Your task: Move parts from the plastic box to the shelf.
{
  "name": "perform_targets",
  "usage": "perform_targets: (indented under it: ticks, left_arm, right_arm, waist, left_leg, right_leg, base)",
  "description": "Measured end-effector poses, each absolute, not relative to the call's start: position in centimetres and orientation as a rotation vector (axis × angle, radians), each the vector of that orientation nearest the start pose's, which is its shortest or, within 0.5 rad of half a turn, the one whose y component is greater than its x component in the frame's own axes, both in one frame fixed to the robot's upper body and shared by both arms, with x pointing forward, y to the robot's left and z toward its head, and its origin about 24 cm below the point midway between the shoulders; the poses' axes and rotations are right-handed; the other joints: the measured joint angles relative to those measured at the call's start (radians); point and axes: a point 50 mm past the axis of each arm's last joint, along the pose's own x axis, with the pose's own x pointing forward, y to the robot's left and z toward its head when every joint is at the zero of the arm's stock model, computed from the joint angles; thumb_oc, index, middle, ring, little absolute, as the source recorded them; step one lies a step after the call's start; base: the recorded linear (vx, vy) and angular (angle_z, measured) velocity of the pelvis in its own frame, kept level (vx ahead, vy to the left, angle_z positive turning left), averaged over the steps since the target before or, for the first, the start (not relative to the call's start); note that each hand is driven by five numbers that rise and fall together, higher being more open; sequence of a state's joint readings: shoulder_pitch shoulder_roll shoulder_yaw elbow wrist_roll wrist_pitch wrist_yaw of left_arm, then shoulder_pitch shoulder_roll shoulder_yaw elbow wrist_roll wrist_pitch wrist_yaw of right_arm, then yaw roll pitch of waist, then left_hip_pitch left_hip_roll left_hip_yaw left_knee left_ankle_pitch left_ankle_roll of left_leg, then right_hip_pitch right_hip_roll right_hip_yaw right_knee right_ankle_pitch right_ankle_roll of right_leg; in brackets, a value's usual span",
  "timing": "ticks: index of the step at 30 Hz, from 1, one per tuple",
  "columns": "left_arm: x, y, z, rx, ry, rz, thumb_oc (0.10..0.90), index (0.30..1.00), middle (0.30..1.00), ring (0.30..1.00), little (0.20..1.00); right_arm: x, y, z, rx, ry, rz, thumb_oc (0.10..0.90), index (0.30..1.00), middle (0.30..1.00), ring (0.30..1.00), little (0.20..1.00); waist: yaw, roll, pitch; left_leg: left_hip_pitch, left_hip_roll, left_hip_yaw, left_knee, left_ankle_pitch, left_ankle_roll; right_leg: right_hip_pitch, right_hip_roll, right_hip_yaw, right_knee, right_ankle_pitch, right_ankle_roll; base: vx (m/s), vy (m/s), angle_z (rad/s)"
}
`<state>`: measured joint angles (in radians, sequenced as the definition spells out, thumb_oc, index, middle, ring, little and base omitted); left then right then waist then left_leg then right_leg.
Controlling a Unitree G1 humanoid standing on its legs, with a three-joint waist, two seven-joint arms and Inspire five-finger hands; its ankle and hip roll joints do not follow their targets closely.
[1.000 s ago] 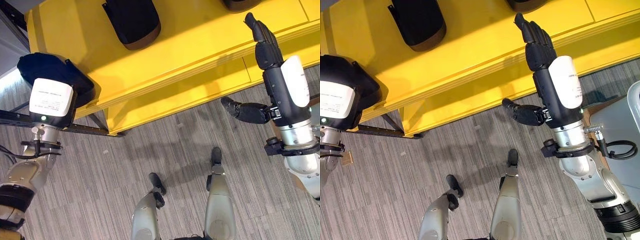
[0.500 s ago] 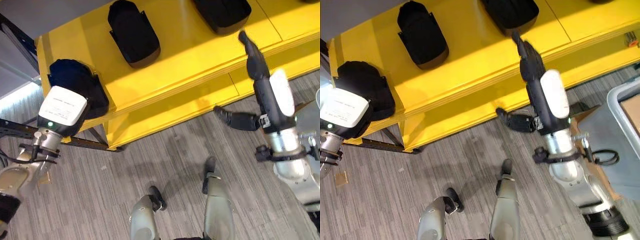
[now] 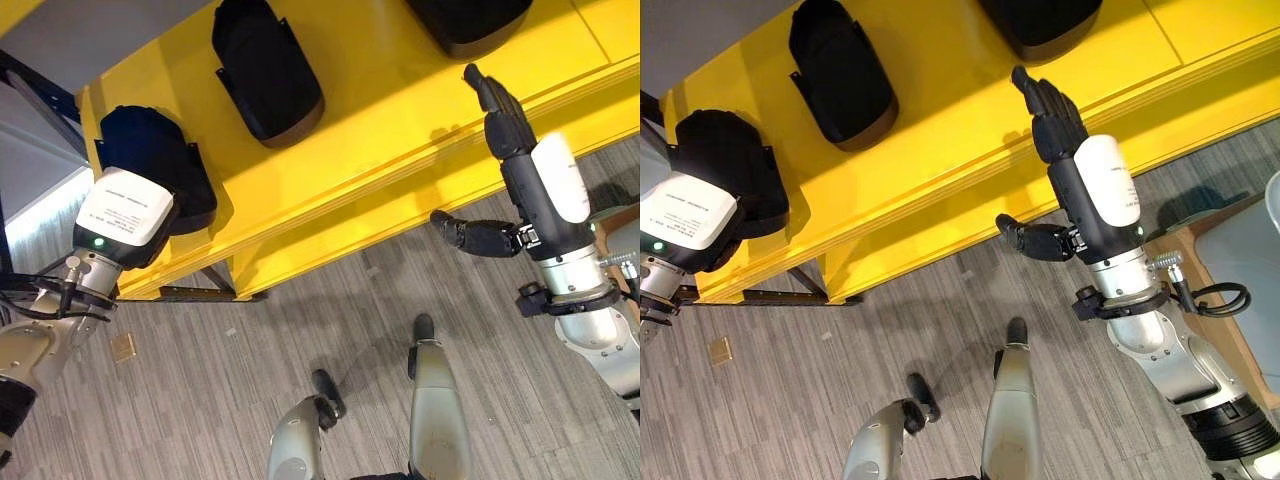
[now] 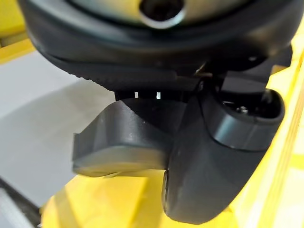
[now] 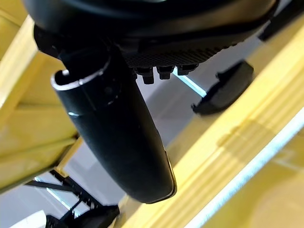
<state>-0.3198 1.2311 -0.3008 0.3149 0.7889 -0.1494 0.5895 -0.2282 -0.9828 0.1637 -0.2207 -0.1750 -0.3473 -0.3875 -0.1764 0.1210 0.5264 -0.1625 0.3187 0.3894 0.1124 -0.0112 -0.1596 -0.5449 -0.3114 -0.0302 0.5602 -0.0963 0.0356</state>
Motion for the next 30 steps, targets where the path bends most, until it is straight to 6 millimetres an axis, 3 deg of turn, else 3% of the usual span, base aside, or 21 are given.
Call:
perform_targets:
  ticks: [1,2,3,4,6,8,10,16,22,30]
  left_arm:
    - [28.2,31.7,18.8,1.974,-0.539,0.192,0.4,0.3,0.3,0.3,0.3]
    - [28.2,31.0,19.1,1.975,-0.551,0.166,0.4,0.3,0.3,0.3,0.3]
    - [28.2,30.5,19.4,1.971,-0.572,0.17,0.4,0.3,0.3,0.3,0.3]
    - [28.2,30.2,19.3,1.968,-0.579,0.159,0.4,0.3,0.3,0.3,0.3]
    - [28.5,29.6,19.8,1.964,-0.603,0.131,0.4,0.3,0.3,0.3,0.3]
    - [28.5,29.8,20.1,1.97,-0.593,0.137,0.4,0.3,0.3,0.3,0.3]
    - [28.6,30.4,20.0,1.993,-0.556,0.144,0.4,0.3,0.3,0.3,0.3]
    - [29.2,32.2,20.0,2.026,-0.476,0.18,0.4,0.3,0.3,0.3,0.3]
    - [29.5,31.6,19.1,2.037,-0.48,0.125,0.4,0.3,0.3,0.3,0.3]
    - [31.0,31.0,20.1,2.067,-0.483,0.136,0.4,0.3,0.3,0.3,0.3]
  right_arm:
    - [25.2,-21.1,21.8,-0.984,-0.901,0.048,0.9,1.0,1.0,1.0,1.0]
    - [25.3,-21.3,22.2,-0.988,-0.907,0.032,0.9,1.0,1.0,1.0,1.0]
    - [25.3,-21.2,22.1,-0.983,-0.911,0.037,0.9,1.0,1.0,1.0,1.0]
    - [25.3,-20.9,21.8,-0.97,-0.909,0.052,0.9,1.0,1.0,1.0,1.0]
    - [25.3,-20.4,20.8,-0.967,-0.879,0.099,0.9,1.0,1.0,1.0,1.0]
    - [25.1,-20.4,20.2,-0.965,-0.856,0.122,0.9,1.0,1.0,1.0,1.0]
    - [25.1,-20.4,20.4,-0.968,-0.862,0.121,0.9,1.0,1.0,1.0,1.0]
    - [25.1,-20.7,21.5,-0.992,-0.891,0.108,0.9,1.0,1.0,1.0,1.0]
    - [24.9,-21.1,21.7,-0.976,-0.886,0.125,0.9,1.0,1.0,1.0,1.0]
    - [24.7,-20.2,22.1,-0.953,-0.921,0.166,0.9,1.0,1.0,1.0,1.0]
  waist:
    - [-0.006,0.008,-0.001]
    - [-0.011,0.028,-0.008]
    - [-0.002,0.012,-0.007]
    - [0.0,0.002,-0.01]
    - [-0.002,0.003,-0.01]
    - [0.023,0.004,-0.01]
    - [0.015,0.004,-0.01]
    - [-0.041,0.015,-0.011]
    - [-0.042,0.041,-0.011]
    - [-0.041,0.042,-0.012]
  left_leg:
    - [0.008,0.01,0.011,-0.05,0.029,0.008]
    - [0.038,-0.008,0.011,-0.082,0.04,0.052]
    - [0.038,-0.043,-0.007,-0.052,0.138,-0.021]
    - [0.025,-0.063,-0.003,-0.011,0.113,-0.046]
    - [0.0,-0.09,0.001,0.063,0.064,-0.023]
    - [0.004,-0.083,0.021,0.081,0.051,-0.026]
    - [0.006,-0.07,0.019,0.08,0.051,-0.026]
    - [0.012,-0.06,0.02,0.075,0.051,-0.027]
    - [0.027,-0.054,0.019,0.076,0.048,-0.03]
    - [0.024,-0.041,0.027,0.083,0.047,-0.032]
  right_leg:
    - [-0.011,-0.032,0.028,0.015,0.001,0.056]
    - [-0.018,-0.049,0.03,0.041,0.011,0.093]
    - [-0.031,-0.084,0.063,0.046,0.013,0.104]
    - [-0.026,-0.106,0.086,0.015,0.023,0.123]
    - [-0.001,-0.137,0.092,-0.039,0.087,0.124]
    - [0.003,-0.142,0.056,-0.06,0.11,0.134]
    - [0.012,-0.134,0.043,-0.072,0.11,0.167]
    - [0.013,-0.119,0.041,-0.076,0.108,0.17]
    - [0.027,-0.112,0.041,-0.082,0.11,0.165]
    - [0.027,-0.096,0.04,-0.106,0.125,0.156]
  base:
    - [0.06,0.236,-0.01]
    - [0.09,0.239,-0.28]
    - [0.09,0.259,-0.37]
    - [0.04,0.22,-0.27]
    - [0.0,0.099,-0.05]
    - [0.03,0.118,-0.22]
    - [0.05,0.149,-0.14]
    - [0.03,0.047,-0.07]
    - [0.01,-0.002,-0.01]
    - [0.04,0.002,-0.05]
